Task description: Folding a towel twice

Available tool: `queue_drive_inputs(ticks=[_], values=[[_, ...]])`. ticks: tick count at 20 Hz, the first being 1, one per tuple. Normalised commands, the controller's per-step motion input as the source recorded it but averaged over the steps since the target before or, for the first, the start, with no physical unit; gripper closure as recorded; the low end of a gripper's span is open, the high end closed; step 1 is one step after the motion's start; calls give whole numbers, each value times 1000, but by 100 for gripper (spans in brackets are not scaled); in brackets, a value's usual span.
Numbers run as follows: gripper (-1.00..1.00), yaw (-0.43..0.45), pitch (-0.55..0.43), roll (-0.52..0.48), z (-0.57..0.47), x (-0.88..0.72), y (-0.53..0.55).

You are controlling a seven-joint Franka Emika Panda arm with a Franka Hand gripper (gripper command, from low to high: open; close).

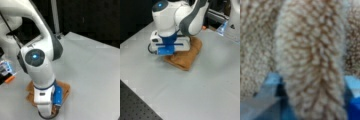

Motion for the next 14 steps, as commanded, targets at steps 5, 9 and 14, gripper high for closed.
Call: queue_drive_inputs(ticks=[5, 9, 14], values=[[-100, 11, -65, 192, -43, 202, -197], [-100, 4, -40, 188, -18, 182, -153], [-100, 20, -6, 173, 9, 161, -153]])
